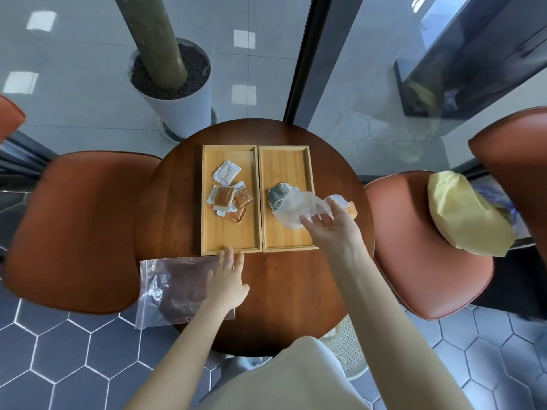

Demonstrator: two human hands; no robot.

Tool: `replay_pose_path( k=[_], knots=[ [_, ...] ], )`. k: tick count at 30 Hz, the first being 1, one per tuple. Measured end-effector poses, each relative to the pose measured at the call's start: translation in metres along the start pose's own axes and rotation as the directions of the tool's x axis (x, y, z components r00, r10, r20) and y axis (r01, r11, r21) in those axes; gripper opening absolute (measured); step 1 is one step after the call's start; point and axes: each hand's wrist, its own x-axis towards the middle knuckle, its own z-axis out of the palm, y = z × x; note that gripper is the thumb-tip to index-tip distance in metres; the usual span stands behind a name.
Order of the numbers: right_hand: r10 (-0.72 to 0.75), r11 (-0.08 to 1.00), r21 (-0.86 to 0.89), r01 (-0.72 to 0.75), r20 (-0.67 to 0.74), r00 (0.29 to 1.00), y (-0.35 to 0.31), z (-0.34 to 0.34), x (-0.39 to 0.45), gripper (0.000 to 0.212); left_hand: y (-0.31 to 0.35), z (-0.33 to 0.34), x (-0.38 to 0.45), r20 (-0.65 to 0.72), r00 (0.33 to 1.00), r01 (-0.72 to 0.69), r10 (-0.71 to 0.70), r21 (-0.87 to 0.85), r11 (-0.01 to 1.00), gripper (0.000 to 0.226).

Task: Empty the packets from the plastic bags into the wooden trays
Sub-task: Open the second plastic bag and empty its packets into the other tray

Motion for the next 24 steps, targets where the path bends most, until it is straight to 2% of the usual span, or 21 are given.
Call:
replay_pose_path(
  k=[2, 4, 6, 7, 9, 11, 12, 13, 14, 15, 18, 20, 22, 24],
  knots=[
    [0.026, 1.000, -0.005, -0.026, -0.048, 0.999, 0.000, -0.011, -0.004, 0.053, 0.000, -0.002, 0.000, 0.017, 1.000, -0.004, 0.005, -0.027, 1.000, 0.071],
    [0.052, 0.967, 0.247, -0.062, 0.046, 0.998, 0.002, -0.020, -0.022, 0.037, 0.000, -0.007, 0.001, 0.024, 1.000, -0.012, 0.015, -0.135, 0.991, 0.068],
    [0.106, 0.900, 0.421, -0.116, 0.047, 0.993, 0.004, -0.028, -0.030, 0.025, 0.001, -0.015, -0.001, -0.027, 1.000, 0.001, -0.012, -0.392, 0.920, 0.061],
    [0.134, 0.873, 0.467, -0.142, 0.050, 0.990, 0.007, -0.033, -0.032, 0.023, 0.000, -0.019, -0.003, -0.063, 0.997, 0.004, -0.045, -0.543, 0.840, 0.056],
    [0.137, 0.900, 0.408, -0.153, 0.067, 0.988, 0.015, -0.043, -0.039, 0.019, -0.001, -0.031, -0.009, -0.050, 0.993, 0.021, -0.106, -0.814, 0.581, 0.046],
    [0.145, 0.929, 0.328, -0.172, 0.104, 0.984, 0.024, -0.054, -0.046, 0.020, -0.003, -0.042, -0.016, 0.098, 0.992, 0.109, -0.081, -0.985, 0.136, 0.048],
    [0.167, 0.937, 0.287, -0.199, 0.132, 0.977, 0.028, -0.059, -0.049, 0.024, -0.005, -0.046, -0.019, 0.163, 0.986, 0.160, -0.028, -0.983, -0.092, 0.055],
    [0.179, 0.948, 0.234, -0.215, 0.164, 0.970, 0.034, -0.064, -0.051, 0.026, -0.007, -0.049, -0.024, 0.193, 0.981, 0.192, 0.024, -0.944, -0.269, 0.063],
    [0.181, 0.962, 0.165, -0.215, 0.200, 0.963, 0.038, -0.069, -0.054, 0.026, -0.010, -0.051, -0.030, 0.192, 0.979, 0.201, 0.063, -0.898, -0.392, 0.068],
    [0.168, 0.977, 0.090, -0.191, 0.219, 0.961, 0.044, -0.074, -0.054, 0.023, -0.013, -0.052, -0.034, 0.170, 0.982, 0.190, 0.084, -0.866, -0.462, 0.071],
    [0.059, 0.994, -0.100, -0.036, 0.242, 0.968, 0.059, -0.090, -0.053, 0.014, -0.028, -0.050, -0.049, 0.113, 0.979, 0.189, 0.168, -0.808, -0.558, 0.076],
    [0.029, 0.976, -0.218, 0.024, 0.237, 0.971, 0.066, -0.098, -0.051, 0.011, -0.040, -0.045, -0.056, 0.112, 0.970, 0.216, 0.218, -0.813, -0.541, 0.080],
    [0.020, 0.951, -0.304, 0.052, 0.226, 0.974, 0.073, -0.101, -0.050, 0.014, -0.048, -0.037, -0.060, 0.141, 0.965, 0.226, 0.221, -0.875, -0.428, 0.068],
    [0.008, 0.915, -0.395, 0.079, 0.213, 0.977, 0.079, -0.100, -0.049, 0.019, -0.048, -0.031, -0.067, 0.173, 0.961, 0.226, 0.216, -0.941, -0.252, 0.046]
  ],
)
